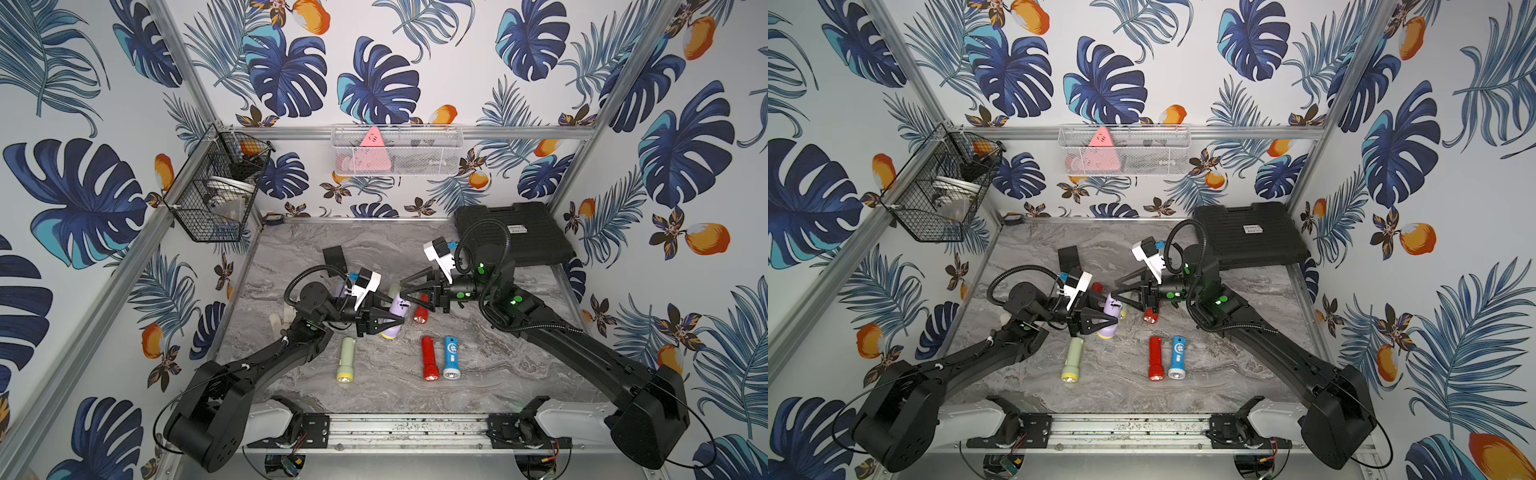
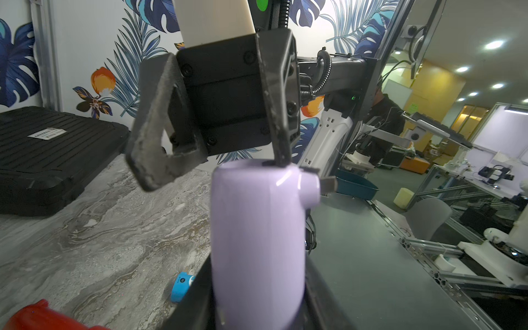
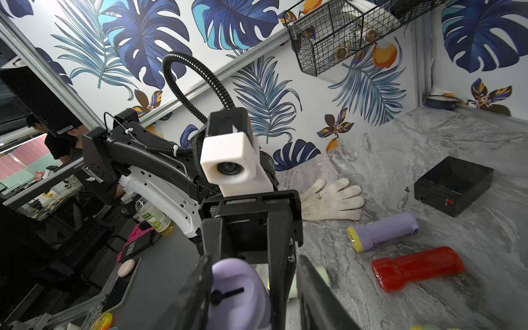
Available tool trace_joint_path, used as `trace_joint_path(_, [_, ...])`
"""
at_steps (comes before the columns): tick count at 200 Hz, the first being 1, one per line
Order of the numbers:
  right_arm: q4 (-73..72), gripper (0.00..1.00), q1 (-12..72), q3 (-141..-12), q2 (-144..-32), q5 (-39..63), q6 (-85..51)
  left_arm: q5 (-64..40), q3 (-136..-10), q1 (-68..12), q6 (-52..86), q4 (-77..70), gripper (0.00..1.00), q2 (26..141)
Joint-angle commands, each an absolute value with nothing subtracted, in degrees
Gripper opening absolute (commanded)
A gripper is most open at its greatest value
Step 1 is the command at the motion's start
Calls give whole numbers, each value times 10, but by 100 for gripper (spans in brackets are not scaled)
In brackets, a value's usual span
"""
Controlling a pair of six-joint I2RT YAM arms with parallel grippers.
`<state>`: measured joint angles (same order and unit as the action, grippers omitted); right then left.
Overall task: Close the plug at the bottom of the flashlight
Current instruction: Close the plug of the flashlight.
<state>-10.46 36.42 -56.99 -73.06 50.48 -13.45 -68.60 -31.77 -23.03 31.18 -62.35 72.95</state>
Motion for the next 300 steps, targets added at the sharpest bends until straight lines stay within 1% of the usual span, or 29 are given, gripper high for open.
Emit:
trace_joint_path(1, [47,52,370,-559,-735,499,-95,-651,-337,-225,394,-858,0,750])
trace_joint_path(25, [47,55,370,-558,-721,495,-94,-653,-338,-226,406,-872,0,760])
trace_joint_path(58, [65,56,370,-566,-707,484,-80,-649,-332,-225,336,-770,0,726])
trace_joint_path(76, [70,56,370,-570,-707,483,-75,-647,-329,-226,317,-740,0,713])
trace_joint_path(119, [63,58,370,-575,-709,486,-80,-650,-331,-228,310,-727,0,714])
trace_joint_path(151, [65,56,370,-578,-711,486,-77,-650,-331,-229,303,-717,0,711])
trace_joint_path(172, [56,51,370,-575,-730,499,-84,-651,-334,-230,303,-717,0,710])
trace_joint_path(197, [47,41,370,-571,-752,502,-89,-651,-339,-230,296,-705,0,702])
trace_joint_path(231, [44,29,372,-565,-758,508,-91,-647,-347,-229,234,-618,0,669])
trace_joint_path(300, [65,16,373,-564,-761,515,-80,-636,-370,-230,119,-452,0,621])
